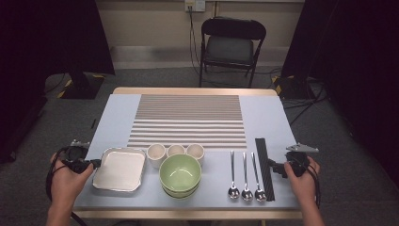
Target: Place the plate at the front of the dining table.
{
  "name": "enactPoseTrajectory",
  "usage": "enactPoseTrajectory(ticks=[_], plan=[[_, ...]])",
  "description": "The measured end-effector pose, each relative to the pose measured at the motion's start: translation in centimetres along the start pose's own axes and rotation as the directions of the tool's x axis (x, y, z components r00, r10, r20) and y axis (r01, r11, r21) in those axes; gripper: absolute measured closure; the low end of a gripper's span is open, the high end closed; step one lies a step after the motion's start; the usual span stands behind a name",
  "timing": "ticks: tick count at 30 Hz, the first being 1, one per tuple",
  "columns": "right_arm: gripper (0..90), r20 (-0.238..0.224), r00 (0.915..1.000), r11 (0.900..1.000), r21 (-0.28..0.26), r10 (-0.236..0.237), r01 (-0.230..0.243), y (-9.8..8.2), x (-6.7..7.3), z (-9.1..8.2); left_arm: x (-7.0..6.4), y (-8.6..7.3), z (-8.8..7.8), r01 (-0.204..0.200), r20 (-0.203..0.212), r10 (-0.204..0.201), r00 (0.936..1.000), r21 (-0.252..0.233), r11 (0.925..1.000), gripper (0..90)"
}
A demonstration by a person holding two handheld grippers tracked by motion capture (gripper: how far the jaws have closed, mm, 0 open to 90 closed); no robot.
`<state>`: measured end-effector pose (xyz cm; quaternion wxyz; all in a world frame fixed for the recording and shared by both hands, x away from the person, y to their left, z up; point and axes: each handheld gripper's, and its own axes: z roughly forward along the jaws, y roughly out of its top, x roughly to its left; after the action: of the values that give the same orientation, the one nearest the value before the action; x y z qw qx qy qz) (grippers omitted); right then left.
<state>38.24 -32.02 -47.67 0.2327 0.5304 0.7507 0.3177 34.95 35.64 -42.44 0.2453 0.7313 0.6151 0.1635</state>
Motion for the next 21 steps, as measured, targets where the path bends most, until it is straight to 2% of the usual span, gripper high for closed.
enactPoseTrajectory(ticks=[3,8,11,13,15,19,21], plan=[[15.1,0.000,1.0000,1.000,0.000,-0.001,0.001,0.00,-0.01,0.00,0.05,0.06,-0.04,0.018,0.005,-0.018,0.9998,0.003,0.9998,87.7],[15.1,0.001,1.0000,1.000,0.000,0.001,-0.001,0.00,0.00,0.01,0.03,0.26,-0.31,0.017,-0.002,-0.017,0.9999,-0.006,0.9998,90.0],[15.2,0.001,1.0000,1.000,0.000,0.001,-0.001,0.00,0.00,0.01,-0.10,0.39,-0.04,0.038,0.032,-0.038,0.9988,0.008,0.9992,90.0],[15.1,0.001,1.0000,1.000,0.000,0.001,-0.001,0.00,0.00,0.00,-0.15,0.43,-0.03,0.038,0.027,-0.038,0.9989,0.006,0.9993,90.0],[15.2,0.000,1.0000,1.000,0.000,0.000,0.000,0.00,-0.01,0.00,-0.18,0.56,-0.23,0.015,0.006,-0.015,0.9999,0.007,0.9999,90.0],[15.2,0.000,1.0000,1.000,0.000,0.001,-0.001,0.00,0.00,0.00,0.08,0.57,-0.31,0.021,0.011,-0.021,0.9997,0.010,0.9997,85.2],[15.1,0.000,1.0000,1.000,0.000,-0.001,0.001,0.00,-0.01,0.00,0.08,0.53,-0.16,0.026,0.028,-0.027,0.9993,0.025,0.9993,83.1]])
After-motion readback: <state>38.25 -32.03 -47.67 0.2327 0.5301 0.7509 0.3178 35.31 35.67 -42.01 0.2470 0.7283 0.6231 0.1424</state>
